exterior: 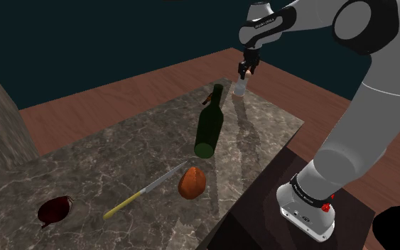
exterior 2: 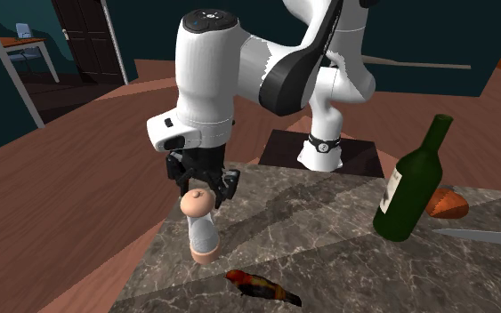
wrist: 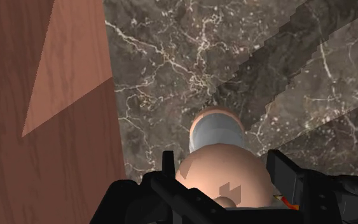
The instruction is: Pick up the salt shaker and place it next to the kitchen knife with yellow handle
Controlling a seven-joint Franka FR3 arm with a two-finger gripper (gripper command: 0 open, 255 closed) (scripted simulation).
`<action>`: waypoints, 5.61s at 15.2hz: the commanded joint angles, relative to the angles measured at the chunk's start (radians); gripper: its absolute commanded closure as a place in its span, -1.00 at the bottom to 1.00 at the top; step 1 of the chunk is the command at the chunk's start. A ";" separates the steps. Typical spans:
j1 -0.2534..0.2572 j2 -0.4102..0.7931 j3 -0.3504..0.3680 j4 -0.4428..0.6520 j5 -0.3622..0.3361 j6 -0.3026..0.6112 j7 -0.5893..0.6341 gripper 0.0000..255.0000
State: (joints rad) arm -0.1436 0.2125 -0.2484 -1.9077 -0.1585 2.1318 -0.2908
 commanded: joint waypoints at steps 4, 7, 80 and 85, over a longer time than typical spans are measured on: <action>0.000 0.001 0.000 0.000 0.000 0.000 0.000 1.00; 0.001 -0.011 0.000 0.013 0.000 -0.024 -0.003 1.00; 0.335 -0.174 0.274 0.480 -0.011 -0.750 0.494 1.00; 0.399 -0.123 0.331 0.549 -0.007 -0.788 0.611 1.00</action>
State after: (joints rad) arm 0.2410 0.0804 0.0700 -1.3621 -0.1667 1.3427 0.2914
